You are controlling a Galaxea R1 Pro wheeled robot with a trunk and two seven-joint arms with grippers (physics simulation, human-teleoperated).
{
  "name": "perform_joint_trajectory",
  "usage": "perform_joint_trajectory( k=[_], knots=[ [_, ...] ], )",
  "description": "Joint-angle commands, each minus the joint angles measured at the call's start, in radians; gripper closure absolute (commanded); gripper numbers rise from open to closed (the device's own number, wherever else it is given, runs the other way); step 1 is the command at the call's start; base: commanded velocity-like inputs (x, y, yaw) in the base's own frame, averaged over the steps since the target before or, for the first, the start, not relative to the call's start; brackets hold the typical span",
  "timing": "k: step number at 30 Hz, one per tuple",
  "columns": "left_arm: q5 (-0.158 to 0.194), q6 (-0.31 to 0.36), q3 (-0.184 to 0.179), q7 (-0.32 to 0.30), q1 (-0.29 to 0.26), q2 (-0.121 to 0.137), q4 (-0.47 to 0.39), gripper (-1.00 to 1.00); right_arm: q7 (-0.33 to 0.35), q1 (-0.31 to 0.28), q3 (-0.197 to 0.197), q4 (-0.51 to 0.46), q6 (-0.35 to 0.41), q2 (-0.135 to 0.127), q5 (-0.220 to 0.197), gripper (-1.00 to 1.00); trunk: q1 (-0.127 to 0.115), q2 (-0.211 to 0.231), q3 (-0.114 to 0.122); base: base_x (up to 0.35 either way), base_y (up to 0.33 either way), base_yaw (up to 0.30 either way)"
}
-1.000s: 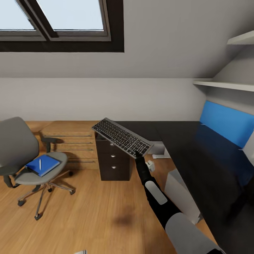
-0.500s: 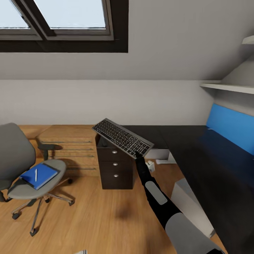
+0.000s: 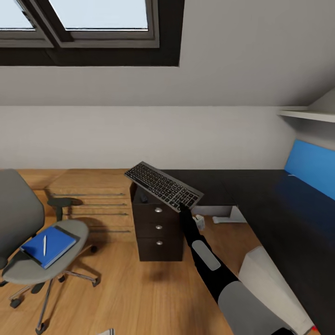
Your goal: In the bedroom, organize the workspace by keeping the computer under the desk, ensuring the monitor is on the desk, placing the keyboard on the desk next to the monitor, placing the mouse on the desk next to the keyboard, moving the folder from the swivel chair onto the desk next to the mouse, stacking the notebook on top of the folder with the pen on top of the notebook, and positioning the swivel chair next to the desk.
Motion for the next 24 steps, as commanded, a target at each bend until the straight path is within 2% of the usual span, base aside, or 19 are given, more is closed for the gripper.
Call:
perform_joint_trajectory(
  k=[1,2,4,11,16,18,21,22,23,24],
  knots=[
    [0.011,-0.005,-0.005,0.007,-0.001,0.001,0.001,-1.00,0.003,-0.001,0.003,0.002,-0.006,0.000,-0.009,1.00,0.001,-0.001,-0.001,0.317,0.192,0.000],
    [0.010,-0.005,-0.005,0.007,-0.001,0.001,0.001,-1.00,-0.057,-0.001,0.002,0.003,-0.009,0.000,-0.034,1.00,0.001,-0.001,-0.001,0.317,0.172,0.000],
    [0.010,-0.005,-0.006,0.007,-0.001,0.001,0.001,-1.00,-0.078,-0.001,0.002,0.004,-0.030,0.000,-0.040,1.00,0.001,-0.001,-0.001,0.317,0.168,0.000],
    [0.011,-0.004,-0.007,0.006,-0.001,0.001,0.001,-1.00,-0.087,-0.001,0.000,0.006,-0.087,0.000,-0.044,1.00,0.001,-0.001,-0.001,0.307,0.110,0.000],
    [0.010,-0.004,-0.007,0.006,-0.001,0.000,0.001,-1.00,-0.088,-0.001,0.002,0.032,-0.097,0.000,-0.044,1.00,0.001,-0.001,-0.001,0.085,0.014,0.000],
    [0.010,-0.004,-0.007,0.006,-0.001,0.001,0.001,-1.00,-0.088,-0.001,0.004,0.059,-0.121,0.000,-0.044,1.00,0.001,-0.001,-0.001,0.019,0.003,0.000],
    [0.011,-0.004,-0.007,0.006,-0.001,0.001,0.001,-1.00,-0.089,-0.001,0.004,0.079,-0.222,0.000,-0.049,1.00,0.001,-0.001,-0.001,0.007,0.001,0.000],
    [0.011,-0.004,-0.007,0.006,-0.001,0.001,0.000,-1.00,-0.090,-0.001,0.004,0.082,-0.255,0.000,-0.056,1.00,0.001,-0.001,-0.001,0.003,0.000,0.000],
    [0.010,-0.004,-0.007,0.006,-0.001,0.001,0.000,-1.00,-0.091,-0.001,0.005,0.084,-0.284,0.000,-0.080,1.00,0.001,-0.001,-0.001,0.002,0.000,0.000],
    [0.010,-0.004,-0.007,0.006,-0.001,0.001,-0.001,-1.00,-0.091,-0.001,0.006,0.086,-0.313,0.000,-0.130,1.00,0.001,-0.001,-0.001,0.000,0.000,0.000]
  ],
)
